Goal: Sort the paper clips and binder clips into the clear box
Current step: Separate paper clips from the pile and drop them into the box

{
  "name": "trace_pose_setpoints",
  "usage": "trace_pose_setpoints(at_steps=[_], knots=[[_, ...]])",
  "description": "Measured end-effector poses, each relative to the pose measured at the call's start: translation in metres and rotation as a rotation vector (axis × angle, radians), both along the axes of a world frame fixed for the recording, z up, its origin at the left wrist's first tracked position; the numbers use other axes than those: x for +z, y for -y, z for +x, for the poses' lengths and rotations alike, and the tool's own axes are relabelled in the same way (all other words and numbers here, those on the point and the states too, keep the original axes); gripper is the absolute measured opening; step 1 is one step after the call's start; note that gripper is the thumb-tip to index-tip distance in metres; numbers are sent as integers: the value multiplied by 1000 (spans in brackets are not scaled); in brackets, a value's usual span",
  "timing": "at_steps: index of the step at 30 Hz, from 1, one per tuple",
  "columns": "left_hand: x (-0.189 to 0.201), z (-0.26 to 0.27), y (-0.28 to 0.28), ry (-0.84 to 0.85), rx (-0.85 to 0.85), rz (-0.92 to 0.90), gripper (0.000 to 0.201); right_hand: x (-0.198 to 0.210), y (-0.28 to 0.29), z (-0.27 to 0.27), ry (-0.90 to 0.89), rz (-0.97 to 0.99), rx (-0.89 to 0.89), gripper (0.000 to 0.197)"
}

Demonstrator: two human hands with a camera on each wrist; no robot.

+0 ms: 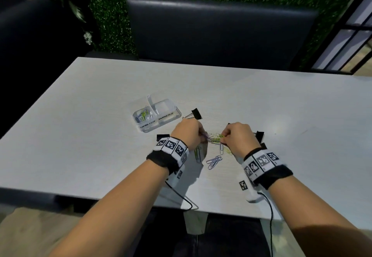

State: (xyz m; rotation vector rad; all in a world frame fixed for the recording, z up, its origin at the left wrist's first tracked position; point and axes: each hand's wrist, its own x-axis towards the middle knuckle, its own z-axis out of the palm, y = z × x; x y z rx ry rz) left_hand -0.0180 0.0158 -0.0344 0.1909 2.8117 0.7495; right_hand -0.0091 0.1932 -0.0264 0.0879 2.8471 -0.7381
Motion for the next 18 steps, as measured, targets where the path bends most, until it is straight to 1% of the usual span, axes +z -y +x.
trace_pose_setpoints(at_steps=[3, 5, 7, 10, 12, 15, 18], knots=[[3, -2, 3, -12, 37, 82, 8, 0, -9, 0, -27, -123, -83, 7], [5, -4, 6, -20, 77, 153, 6, 3, -13, -1, -30, -265, -158, 9], [6, -5, 9, -28, 114, 222, 10, 8, -14, -2, -17, -418, -225, 9], [9, -5, 17, -41, 177, 349, 11, 18, -6, -4, -1, -653, -255, 9], [15, -4, 25, -37, 223, 444, 10, 25, 7, -8, 10, -762, -246, 6], [26, -4, 51, -55, 311, 575, 8, 34, 36, -20, 27, -793, -177, 7], [39, -8, 95, -96, 458, 648, 9, 44, 78, -35, 39, -768, -68, 15]])
